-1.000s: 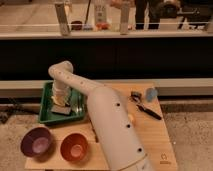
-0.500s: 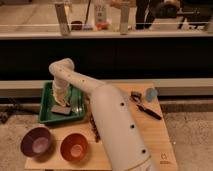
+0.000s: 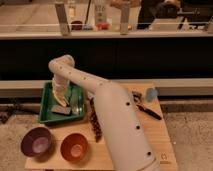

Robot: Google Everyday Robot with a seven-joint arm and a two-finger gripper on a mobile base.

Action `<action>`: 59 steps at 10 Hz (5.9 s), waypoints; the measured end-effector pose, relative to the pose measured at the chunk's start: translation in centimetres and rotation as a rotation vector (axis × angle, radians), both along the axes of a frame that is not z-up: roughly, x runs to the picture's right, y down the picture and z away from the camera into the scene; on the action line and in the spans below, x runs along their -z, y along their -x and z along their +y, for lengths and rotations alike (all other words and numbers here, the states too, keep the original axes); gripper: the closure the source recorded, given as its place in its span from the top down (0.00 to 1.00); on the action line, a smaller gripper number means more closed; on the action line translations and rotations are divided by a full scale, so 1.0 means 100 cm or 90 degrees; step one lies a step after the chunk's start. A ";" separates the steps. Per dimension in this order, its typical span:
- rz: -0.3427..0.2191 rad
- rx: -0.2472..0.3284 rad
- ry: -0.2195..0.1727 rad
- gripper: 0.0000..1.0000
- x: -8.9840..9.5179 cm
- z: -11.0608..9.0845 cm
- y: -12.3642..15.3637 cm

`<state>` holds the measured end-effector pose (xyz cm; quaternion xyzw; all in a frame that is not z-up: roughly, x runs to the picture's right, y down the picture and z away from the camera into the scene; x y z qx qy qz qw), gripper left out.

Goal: Place banana in metal cup

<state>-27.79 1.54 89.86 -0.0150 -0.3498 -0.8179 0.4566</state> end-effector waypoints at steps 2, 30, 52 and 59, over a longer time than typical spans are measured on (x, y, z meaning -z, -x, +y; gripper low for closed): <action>0.000 -0.002 -0.004 0.00 0.005 -0.005 -0.004; -0.024 0.002 -0.055 0.00 0.053 -0.049 -0.018; 0.092 -0.088 -0.040 0.00 0.079 -0.024 -0.156; 0.153 -0.138 -0.007 0.00 0.086 -0.009 -0.217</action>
